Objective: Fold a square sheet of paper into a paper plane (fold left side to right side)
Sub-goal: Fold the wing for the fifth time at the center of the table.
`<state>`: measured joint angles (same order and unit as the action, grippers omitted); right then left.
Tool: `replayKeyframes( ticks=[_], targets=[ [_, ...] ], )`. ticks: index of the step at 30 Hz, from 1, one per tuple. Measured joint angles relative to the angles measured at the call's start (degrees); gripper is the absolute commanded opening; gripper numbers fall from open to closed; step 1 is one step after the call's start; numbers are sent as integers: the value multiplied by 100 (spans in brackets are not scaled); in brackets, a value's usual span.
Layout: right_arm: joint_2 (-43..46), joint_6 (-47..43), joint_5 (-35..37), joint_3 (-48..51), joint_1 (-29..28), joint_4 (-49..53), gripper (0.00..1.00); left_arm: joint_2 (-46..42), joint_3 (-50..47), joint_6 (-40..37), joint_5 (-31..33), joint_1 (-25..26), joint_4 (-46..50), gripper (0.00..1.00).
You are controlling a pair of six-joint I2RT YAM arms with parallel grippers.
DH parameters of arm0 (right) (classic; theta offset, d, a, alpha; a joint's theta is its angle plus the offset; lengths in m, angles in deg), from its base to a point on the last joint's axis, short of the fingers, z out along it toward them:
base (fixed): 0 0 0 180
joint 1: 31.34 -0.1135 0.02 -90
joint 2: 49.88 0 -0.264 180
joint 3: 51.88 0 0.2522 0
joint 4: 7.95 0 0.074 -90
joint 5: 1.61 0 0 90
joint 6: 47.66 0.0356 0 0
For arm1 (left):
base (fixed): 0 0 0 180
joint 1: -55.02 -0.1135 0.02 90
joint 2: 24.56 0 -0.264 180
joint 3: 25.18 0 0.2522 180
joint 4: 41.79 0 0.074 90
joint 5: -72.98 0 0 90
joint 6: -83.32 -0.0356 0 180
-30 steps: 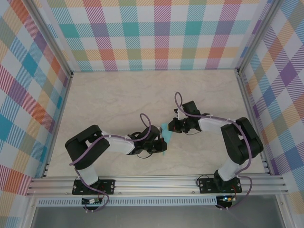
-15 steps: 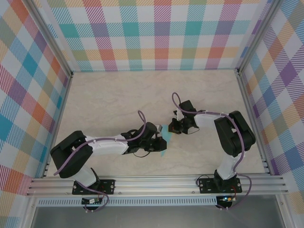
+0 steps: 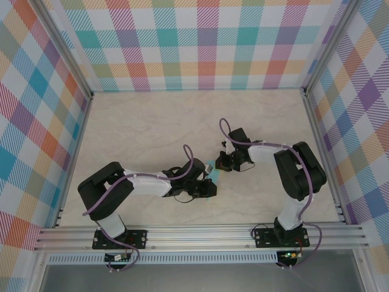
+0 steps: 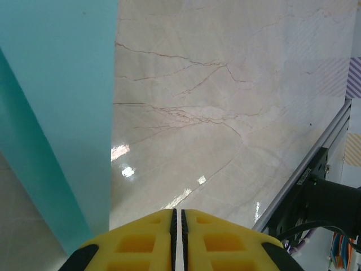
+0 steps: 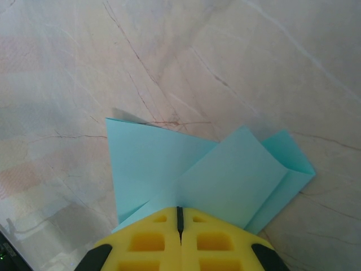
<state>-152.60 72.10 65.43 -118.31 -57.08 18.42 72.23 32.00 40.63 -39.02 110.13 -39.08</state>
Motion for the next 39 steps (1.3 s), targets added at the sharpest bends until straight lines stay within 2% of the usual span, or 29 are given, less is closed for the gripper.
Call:
replayKeyframes(
  ticks=[39],
  targets=[
    [-63, -63, 105, -155, -26, 243, 2, 2, -358, 136, 326, 0, -149, 10]
  ],
)
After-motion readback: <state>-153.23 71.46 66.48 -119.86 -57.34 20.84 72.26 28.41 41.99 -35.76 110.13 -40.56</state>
